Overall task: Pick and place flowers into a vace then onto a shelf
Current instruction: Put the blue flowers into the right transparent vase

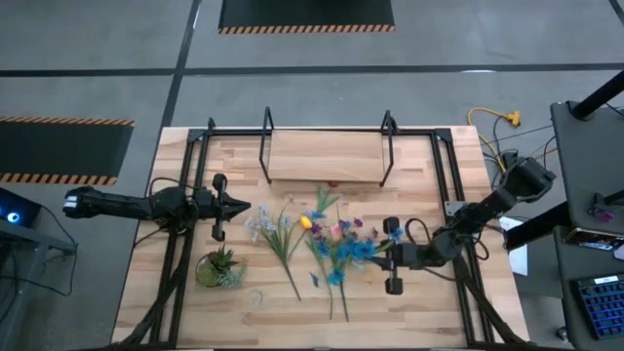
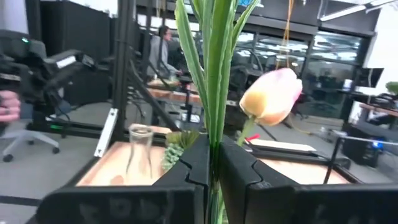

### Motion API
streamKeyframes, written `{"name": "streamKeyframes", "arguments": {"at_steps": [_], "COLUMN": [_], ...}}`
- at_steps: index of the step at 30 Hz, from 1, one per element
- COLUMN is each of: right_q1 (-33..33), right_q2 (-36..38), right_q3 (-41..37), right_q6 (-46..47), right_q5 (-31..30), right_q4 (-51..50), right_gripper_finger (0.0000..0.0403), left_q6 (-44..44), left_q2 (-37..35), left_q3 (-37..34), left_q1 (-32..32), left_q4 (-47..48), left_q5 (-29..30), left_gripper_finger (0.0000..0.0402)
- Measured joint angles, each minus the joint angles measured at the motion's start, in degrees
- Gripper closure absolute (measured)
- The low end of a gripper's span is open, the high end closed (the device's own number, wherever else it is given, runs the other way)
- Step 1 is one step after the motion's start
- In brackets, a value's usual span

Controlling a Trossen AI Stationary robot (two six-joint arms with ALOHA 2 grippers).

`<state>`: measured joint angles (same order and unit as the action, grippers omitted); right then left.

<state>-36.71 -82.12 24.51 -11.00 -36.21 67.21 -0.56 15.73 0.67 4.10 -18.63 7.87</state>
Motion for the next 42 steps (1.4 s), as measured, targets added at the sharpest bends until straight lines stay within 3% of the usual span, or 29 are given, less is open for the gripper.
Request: {"name": "streamKeyframes", "arguments": {"at_steps": [20, 42], "right_q1": [1.01, 0.98], "right_q2": [-16.26, -17.34], "right_q3": [-0.44, -5.99], "right_q6": [-1.45, 4.08], "right_q5": [-2.62, -2.51], "right_q4": [15.76, 15.62], "right_gripper_finger": [0.0390, 0.0390], "left_q6": [0.00, 0.01], "left_q2": [0.00, 0.00], "left_q3": [0.00, 0.00], "left_q1": [0.00, 0.00], "left_q4": [0.02, 0.02], "left_q5": [0.01, 0.00], "left_gripper_finger": [0.0402, 0.0402]}}
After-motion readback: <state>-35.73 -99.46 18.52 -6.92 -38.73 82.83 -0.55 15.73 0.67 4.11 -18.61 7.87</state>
